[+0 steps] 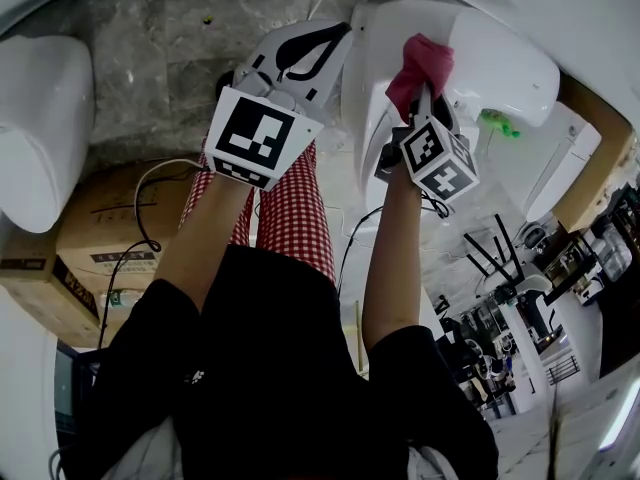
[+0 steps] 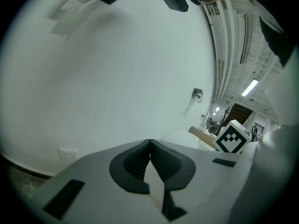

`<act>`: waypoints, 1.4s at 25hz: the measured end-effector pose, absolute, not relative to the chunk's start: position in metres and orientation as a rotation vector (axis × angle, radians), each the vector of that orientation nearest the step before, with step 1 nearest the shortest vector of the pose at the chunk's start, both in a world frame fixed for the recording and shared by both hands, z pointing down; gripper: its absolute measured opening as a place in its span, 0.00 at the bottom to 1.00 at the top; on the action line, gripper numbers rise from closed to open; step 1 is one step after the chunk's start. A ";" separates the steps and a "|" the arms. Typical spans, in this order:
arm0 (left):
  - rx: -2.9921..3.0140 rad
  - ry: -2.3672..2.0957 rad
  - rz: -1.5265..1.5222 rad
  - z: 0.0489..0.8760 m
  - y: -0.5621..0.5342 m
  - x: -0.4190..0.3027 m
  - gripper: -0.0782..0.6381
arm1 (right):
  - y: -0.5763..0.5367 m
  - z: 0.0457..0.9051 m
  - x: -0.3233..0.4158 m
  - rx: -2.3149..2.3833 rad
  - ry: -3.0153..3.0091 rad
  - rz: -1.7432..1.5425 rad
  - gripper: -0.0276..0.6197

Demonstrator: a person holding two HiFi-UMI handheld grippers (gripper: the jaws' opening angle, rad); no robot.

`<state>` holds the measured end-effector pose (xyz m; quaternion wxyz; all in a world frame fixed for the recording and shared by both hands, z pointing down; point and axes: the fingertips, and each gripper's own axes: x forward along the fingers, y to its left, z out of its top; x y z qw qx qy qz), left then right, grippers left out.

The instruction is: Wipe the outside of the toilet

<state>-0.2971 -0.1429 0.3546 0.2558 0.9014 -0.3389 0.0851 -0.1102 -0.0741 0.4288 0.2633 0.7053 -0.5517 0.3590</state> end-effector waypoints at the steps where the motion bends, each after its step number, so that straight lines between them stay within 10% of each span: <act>1: 2.446 -0.918 0.230 0.355 -0.142 -0.296 0.12 | -0.071 0.429 -0.108 1.910 -1.490 0.973 0.13; 35: 2.421 -0.872 0.230 0.365 -0.115 -0.288 0.12 | 0.008 0.380 -0.110 1.972 -1.537 0.940 0.13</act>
